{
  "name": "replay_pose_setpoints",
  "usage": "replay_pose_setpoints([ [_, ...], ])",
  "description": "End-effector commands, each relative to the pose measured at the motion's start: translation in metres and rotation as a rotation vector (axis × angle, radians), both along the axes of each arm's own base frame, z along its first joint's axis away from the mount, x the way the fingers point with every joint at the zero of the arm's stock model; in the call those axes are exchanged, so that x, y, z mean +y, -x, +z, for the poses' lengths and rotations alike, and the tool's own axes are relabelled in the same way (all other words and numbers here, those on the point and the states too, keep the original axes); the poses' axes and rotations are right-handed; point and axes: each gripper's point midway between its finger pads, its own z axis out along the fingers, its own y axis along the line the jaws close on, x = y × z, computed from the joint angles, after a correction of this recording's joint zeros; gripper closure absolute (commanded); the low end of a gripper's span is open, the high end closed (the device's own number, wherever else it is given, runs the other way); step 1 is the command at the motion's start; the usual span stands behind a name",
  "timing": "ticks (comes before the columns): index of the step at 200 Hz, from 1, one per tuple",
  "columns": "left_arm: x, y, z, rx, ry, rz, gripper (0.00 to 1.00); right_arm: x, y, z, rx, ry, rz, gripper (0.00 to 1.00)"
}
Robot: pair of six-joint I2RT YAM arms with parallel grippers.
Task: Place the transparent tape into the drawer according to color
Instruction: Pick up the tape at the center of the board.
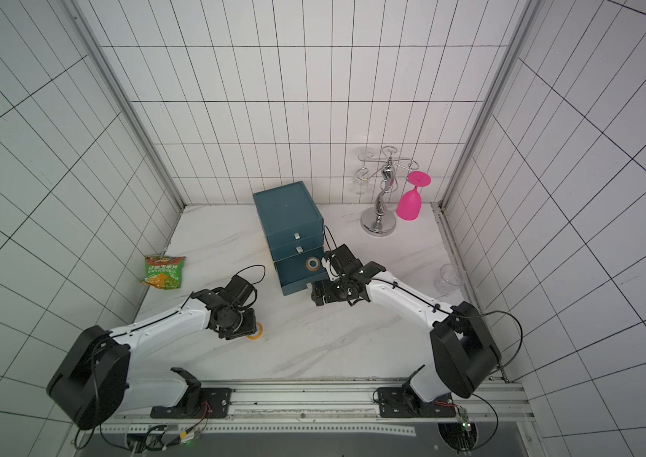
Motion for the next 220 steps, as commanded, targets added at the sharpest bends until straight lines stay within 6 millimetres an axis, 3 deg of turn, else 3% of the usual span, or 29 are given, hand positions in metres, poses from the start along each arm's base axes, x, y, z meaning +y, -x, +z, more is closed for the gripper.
replay_pose_setpoints([
  [1, 0.002, -0.005, 0.002, -0.015, -0.030, 0.004, 0.55, -0.007, 0.006, 0.002, 0.010, -0.007, -0.004, 0.05],
  [43, 0.004, -0.012, -0.002, -0.011, -0.067, -0.006, 0.57, -0.006, 0.007, 0.005, 0.005, -0.016, -0.003, 0.04],
  [75, 0.003, -0.010, -0.011, 0.020, -0.091, -0.027, 0.63, -0.008, 0.008, 0.006, 0.006, -0.017, -0.002, 0.03],
  [141, 0.001, -0.009, -0.023, 0.052, -0.118, -0.045, 1.00, -0.013, 0.014, 0.000, 0.016, -0.010, -0.013, 0.02],
  [149, 0.001, -0.010, -0.022, 0.049, -0.119, -0.045, 1.00, -0.014, 0.014, 0.000, 0.018, -0.008, -0.015, 0.02],
  [176, 0.002, -0.015, -0.012, 0.022, -0.128, -0.038, 1.00, -0.017, 0.016, -0.002, 0.019, -0.012, -0.027, 0.02],
  [220, -0.005, -0.037, 0.031, -0.096, -0.095, -0.025, 1.00, -0.020, 0.017, -0.006, 0.022, -0.014, -0.046, 0.02],
])
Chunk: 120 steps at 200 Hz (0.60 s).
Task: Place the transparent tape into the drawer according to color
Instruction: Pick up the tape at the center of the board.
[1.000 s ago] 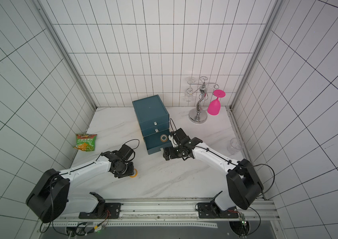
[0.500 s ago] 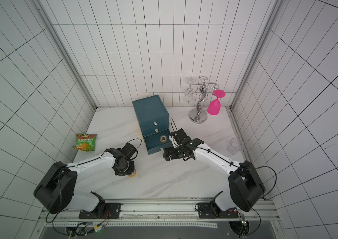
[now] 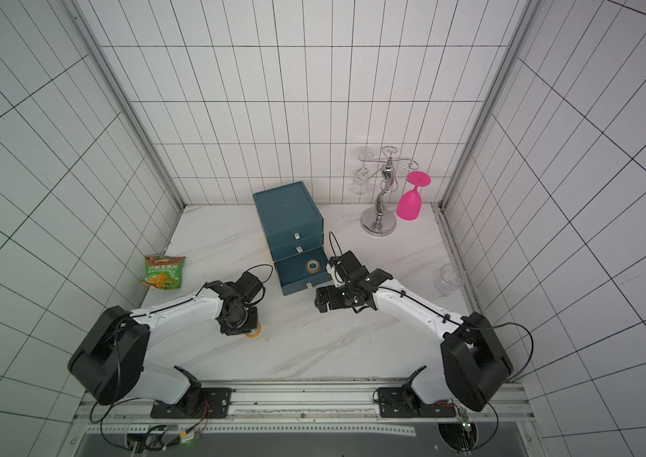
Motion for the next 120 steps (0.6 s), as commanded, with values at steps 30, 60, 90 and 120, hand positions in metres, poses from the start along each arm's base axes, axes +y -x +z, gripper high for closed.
replay_pose_setpoints([
  [30, -0.021, -0.042, 0.063, -0.206, 0.095, 0.004, 1.00, -0.009, 0.001, -0.002, 0.001, -0.008, -0.041, 0.01],
  [60, -0.039, -0.068, 0.097, -0.309, 0.171, 0.009, 1.00, -0.010, -0.002, -0.003, -0.006, -0.011, -0.061, 0.01],
  [90, -0.062, -0.093, 0.121, -0.398, 0.251, -0.007, 1.00, -0.014, -0.006, -0.003, -0.020, -0.011, -0.085, 0.01],
  [120, -0.078, -0.114, 0.134, -0.478, 0.286, -0.009, 1.00, -0.018, -0.012, -0.002, -0.033, -0.017, -0.116, 0.01],
])
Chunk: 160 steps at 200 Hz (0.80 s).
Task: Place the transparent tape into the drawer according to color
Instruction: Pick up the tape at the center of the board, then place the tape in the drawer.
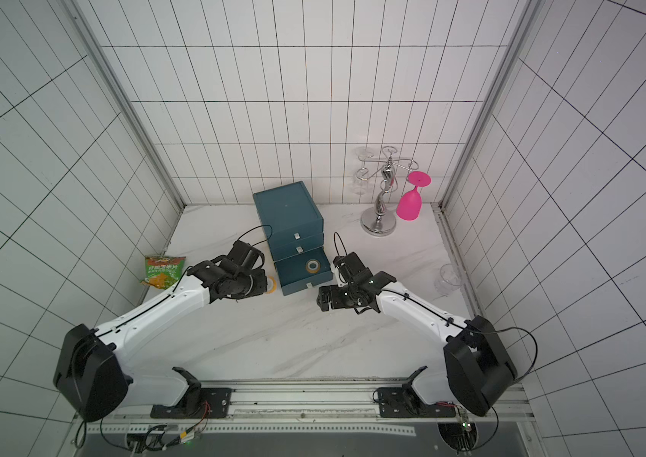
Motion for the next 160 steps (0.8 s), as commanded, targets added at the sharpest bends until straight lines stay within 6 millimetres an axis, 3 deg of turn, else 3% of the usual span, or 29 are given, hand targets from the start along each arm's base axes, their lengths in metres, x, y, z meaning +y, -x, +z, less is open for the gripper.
replay_pose_setpoints([
  [1, -0.019, -0.024, 0.016, -0.095, 0.053, -0.002, 1.00, -0.012, -0.005, -0.004, -0.015, 0.007, -0.052, 0.01],
  [47, -0.044, -0.051, 0.022, -0.201, 0.077, 0.003, 1.00, -0.014, -0.010, -0.001, -0.022, -0.009, -0.079, 0.01],
  [86, -0.056, -0.063, 0.008, -0.220, 0.054, 0.002, 1.00, -0.017, -0.012, 0.000, -0.026, -0.013, -0.090, 0.01],
  [122, -0.054, -0.068, -0.010, -0.223, -0.006, 0.000, 1.00, -0.019, -0.012, -0.001, -0.024, -0.012, -0.097, 0.00],
  [132, -0.052, -0.069, -0.014, -0.230, -0.020, 0.006, 0.86, -0.019, -0.012, 0.000, -0.024, -0.014, -0.098, 0.00],
  [145, -0.051, -0.069, -0.017, -0.241, -0.028, 0.006, 0.62, -0.019, -0.012, -0.001, -0.020, -0.013, -0.099, 0.00],
  [160, -0.050, -0.069, -0.018, -0.250, -0.030, 0.006, 0.48, -0.018, -0.012, -0.001, -0.016, -0.016, -0.097, 0.00],
])
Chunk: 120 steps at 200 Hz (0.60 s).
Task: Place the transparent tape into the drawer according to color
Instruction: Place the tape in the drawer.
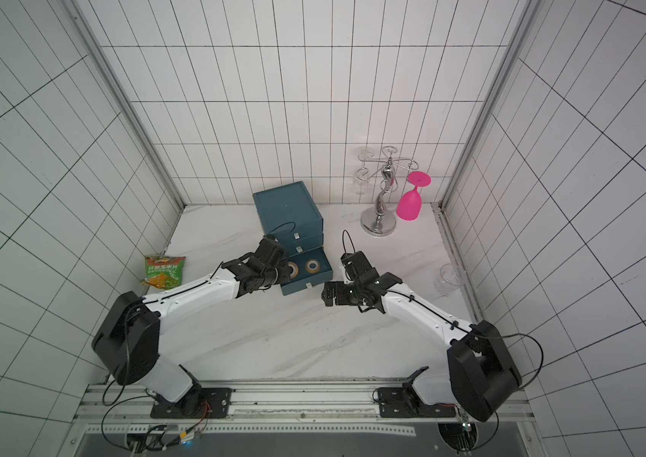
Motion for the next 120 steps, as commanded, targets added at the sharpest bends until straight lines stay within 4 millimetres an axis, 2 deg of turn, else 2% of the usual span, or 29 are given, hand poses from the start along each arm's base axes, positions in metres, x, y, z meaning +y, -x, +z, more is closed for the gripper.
replay_pose_setpoints([
  [1, 0.002, -0.010, 0.003, -0.065, -0.011, 0.017, 0.47, -0.006, 0.001, -0.003, 0.003, 0.004, -0.017, 0.00],
  [21, 0.002, -0.009, 0.007, -0.073, 0.002, 0.016, 0.40, -0.004, 0.001, -0.003, 0.005, 0.002, -0.013, 0.00],
  [43, -0.002, -0.004, 0.022, -0.089, 0.048, -0.005, 0.39, -0.001, -0.001, -0.002, -0.006, -0.008, 0.000, 0.01],
  [76, -0.003, 0.009, 0.070, -0.155, 0.146, -0.040, 0.34, 0.005, -0.007, -0.001, -0.069, -0.006, 0.031, 0.01],
  [104, 0.004, 0.011, 0.115, -0.259, 0.197, -0.049, 0.19, 0.015, -0.012, 0.000, -0.125, -0.018, 0.062, 0.01],
  [120, 0.012, 0.005, 0.135, -0.268, 0.221, -0.047, 0.11, 0.023, -0.014, -0.002, -0.150, -0.025, 0.082, 0.01],
])
